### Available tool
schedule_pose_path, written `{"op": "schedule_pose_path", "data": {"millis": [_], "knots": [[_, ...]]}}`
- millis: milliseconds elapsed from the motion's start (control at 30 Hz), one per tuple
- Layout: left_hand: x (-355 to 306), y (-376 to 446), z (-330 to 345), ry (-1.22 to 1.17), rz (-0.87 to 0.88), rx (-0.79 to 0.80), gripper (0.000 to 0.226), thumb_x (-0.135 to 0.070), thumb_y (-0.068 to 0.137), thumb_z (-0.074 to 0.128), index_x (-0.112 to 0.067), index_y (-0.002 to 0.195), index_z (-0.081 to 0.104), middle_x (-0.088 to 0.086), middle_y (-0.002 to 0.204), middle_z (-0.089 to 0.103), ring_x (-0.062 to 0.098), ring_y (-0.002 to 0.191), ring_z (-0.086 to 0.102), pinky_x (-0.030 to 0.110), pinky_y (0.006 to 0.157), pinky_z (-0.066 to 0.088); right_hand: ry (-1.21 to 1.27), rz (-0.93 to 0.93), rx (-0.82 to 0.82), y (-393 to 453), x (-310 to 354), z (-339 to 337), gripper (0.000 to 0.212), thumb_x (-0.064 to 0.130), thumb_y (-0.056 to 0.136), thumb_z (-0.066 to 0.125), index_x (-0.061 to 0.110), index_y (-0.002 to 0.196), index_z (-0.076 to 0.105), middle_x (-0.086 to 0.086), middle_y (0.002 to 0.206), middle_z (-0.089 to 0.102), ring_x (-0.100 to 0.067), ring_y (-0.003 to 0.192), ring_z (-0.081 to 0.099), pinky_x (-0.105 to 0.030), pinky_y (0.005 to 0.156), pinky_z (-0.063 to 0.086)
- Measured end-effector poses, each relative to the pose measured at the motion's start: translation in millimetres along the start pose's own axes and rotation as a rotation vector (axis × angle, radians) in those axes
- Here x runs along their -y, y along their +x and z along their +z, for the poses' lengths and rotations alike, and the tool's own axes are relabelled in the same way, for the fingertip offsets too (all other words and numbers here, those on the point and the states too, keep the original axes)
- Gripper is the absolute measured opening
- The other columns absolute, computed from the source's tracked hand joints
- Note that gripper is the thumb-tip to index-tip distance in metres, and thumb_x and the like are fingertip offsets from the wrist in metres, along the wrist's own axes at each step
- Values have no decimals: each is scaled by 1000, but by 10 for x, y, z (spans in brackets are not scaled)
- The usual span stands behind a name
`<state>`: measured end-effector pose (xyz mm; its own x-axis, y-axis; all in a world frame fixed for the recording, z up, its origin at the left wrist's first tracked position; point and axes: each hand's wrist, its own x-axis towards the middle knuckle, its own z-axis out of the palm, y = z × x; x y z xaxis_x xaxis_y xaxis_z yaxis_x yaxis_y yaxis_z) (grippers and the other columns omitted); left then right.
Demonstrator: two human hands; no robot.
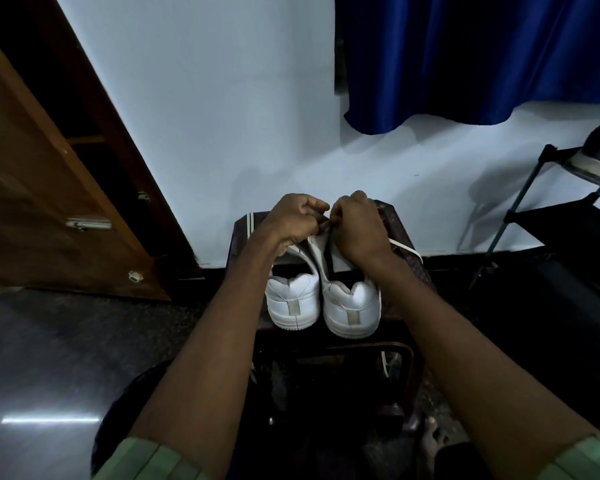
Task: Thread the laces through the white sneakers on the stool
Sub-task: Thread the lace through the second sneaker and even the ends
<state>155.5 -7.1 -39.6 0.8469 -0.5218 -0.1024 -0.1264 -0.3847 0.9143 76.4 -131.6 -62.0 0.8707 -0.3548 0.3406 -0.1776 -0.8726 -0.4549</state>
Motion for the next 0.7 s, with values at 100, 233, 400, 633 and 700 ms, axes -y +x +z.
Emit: {"op": "schedule_pose_path", "data": {"millis": [100, 233, 400, 633, 700], "knots": [[-24, -7, -9, 25, -5, 4, 47, 21, 83, 62, -3, 122, 71, -7, 80, 74, 5, 83, 71, 15, 73, 56, 513, 13, -81, 23, -23, -134, 20, 8, 98, 52, 25, 90, 58, -2, 104, 68, -25, 105, 63, -43, 92, 50], [-46, 4, 2, 56, -21, -2, 49, 17, 83, 64, -10, 123, 72, 7, 109, 77, 11, 96, 74, 15, 69, 54, 1025, 171, -98, 25, -64, -389, 10, 1, 102, 55, 7, 97, 61, -11, 75, 69, -13, 60, 60, -19, 56, 46], [-19, 18, 25, 38, -37, -31, 47, 16, 81, 67, -10, 120, 73, 9, 105, 77, 14, 98, 72, 19, 76, 54, 798, 275, 87, 58, -289, -247, 30, -9, 95, 58, 13, 85, 75, -4, 75, 77, -14, 67, 69, -26, 61, 52], [-26, 19, 81, -25, -82, -86, 38, 14, 87, 60, -11, 112, 76, 9, 102, 77, 12, 87, 69, 18, 71, 56, 577, 259, -35, 64, -321, -127, 27, -7, 83, 71, 20, 86, 75, 3, 65, 75, -14, 62, 75, -42, 73, 65], [-21, 20, 85, -30, -82, -93, 35, 11, 89, 61, -12, 111, 76, 7, 99, 77, 12, 83, 69, 19, 72, 55, 547, 234, -53, 75, -315, -99, 28, -4, 82, 75, 24, 79, 74, 4, 66, 75, -14, 63, 75, -43, 73, 65]]}}
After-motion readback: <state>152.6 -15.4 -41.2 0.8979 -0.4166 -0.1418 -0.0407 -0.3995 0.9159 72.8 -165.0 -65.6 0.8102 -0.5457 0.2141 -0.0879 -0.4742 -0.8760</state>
